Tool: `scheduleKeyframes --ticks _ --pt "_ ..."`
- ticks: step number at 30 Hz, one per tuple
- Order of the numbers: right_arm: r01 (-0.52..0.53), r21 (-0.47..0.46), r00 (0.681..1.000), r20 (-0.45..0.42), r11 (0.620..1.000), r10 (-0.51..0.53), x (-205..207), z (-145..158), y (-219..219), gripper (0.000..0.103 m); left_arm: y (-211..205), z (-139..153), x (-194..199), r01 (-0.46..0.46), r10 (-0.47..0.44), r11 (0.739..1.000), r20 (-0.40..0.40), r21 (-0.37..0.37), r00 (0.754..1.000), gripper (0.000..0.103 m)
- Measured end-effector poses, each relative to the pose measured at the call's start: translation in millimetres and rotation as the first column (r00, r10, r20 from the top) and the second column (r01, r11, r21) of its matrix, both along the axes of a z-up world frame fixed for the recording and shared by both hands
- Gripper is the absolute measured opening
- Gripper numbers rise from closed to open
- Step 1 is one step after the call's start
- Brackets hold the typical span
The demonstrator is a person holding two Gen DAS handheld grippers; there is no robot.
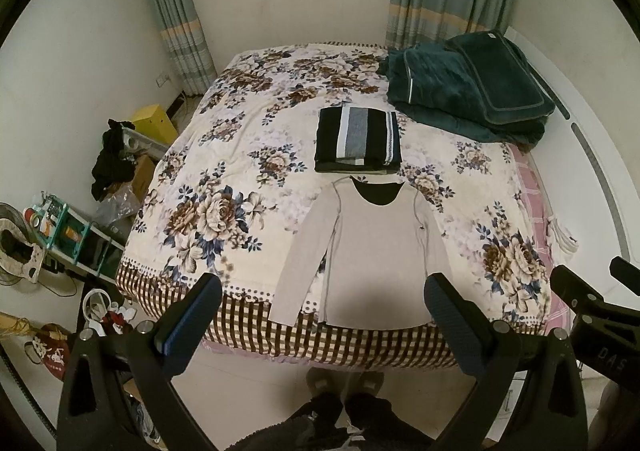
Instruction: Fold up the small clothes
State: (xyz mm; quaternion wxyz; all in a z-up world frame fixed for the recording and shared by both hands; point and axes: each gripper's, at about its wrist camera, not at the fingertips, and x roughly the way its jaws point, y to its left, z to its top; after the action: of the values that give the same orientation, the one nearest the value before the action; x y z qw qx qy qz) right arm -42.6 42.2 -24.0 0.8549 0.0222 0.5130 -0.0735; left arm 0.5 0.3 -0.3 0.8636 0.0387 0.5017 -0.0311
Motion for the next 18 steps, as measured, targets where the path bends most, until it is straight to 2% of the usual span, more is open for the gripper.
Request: scheduleKeyframes --ticks 18 --pt "0.001 -0.004 1.0 0.001 1.0 -0.001 -1.8 0.3 1.0 0.103 -3.0 2.0 4.1 0.001 -0.001 1.0 0.002 -0.006 1.0 0.103"
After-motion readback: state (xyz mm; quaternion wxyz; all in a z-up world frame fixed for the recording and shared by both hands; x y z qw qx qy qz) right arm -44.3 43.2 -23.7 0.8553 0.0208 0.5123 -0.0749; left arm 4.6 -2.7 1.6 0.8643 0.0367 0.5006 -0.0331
